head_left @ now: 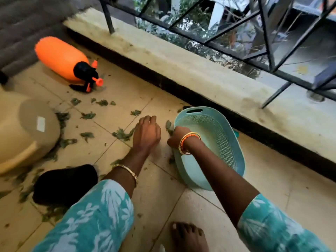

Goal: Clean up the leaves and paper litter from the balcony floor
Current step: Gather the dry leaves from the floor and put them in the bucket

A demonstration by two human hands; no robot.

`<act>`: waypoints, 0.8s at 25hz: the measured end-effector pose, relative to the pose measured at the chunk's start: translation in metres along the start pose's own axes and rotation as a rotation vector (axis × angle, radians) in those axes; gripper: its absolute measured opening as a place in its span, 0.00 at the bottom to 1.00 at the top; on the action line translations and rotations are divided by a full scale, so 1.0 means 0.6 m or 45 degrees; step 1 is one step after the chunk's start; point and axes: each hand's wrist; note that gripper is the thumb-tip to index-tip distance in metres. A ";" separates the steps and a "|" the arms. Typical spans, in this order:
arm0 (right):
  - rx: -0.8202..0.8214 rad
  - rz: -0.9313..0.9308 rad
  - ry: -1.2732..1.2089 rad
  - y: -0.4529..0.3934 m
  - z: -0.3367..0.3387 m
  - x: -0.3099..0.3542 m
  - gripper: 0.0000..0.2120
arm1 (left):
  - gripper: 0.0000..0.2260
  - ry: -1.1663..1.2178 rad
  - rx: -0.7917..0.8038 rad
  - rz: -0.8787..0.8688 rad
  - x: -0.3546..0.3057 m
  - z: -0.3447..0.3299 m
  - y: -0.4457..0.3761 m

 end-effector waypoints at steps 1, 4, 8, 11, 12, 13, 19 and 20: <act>-0.026 -0.009 0.011 0.005 0.010 -0.007 0.15 | 0.17 0.011 -0.011 0.000 -0.005 -0.001 -0.005; -0.073 -0.072 0.005 0.019 0.056 -0.053 0.14 | 0.14 0.038 0.008 -0.051 -0.041 -0.012 -0.005; -0.063 -0.177 0.058 0.060 0.062 -0.139 0.12 | 0.14 0.055 0.091 -0.216 -0.094 -0.036 0.005; 0.014 -0.348 0.155 0.100 0.077 -0.201 0.15 | 0.13 0.038 0.113 -0.284 -0.118 -0.051 0.012; 0.011 -0.429 0.138 0.108 0.072 -0.230 0.18 | 0.13 0.031 0.124 -0.302 -0.126 -0.057 0.017; 0.005 -0.451 0.141 0.126 0.072 -0.232 0.22 | 0.13 0.028 0.143 -0.314 -0.133 -0.064 0.023; -0.115 0.251 0.096 0.240 -0.224 -0.241 0.25 | 0.14 0.048 0.222 -0.349 -0.149 -0.089 0.051; -0.131 0.197 0.141 0.200 -0.226 -0.268 0.26 | 0.14 0.043 0.225 -0.344 -0.147 -0.090 0.052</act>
Point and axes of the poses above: each hand's wrist, its own y-axis away from the middle knuckle, its own z-axis out of the back of the hand, x = y × z, and after that the axes turned 10 degrees about -x, right-handed
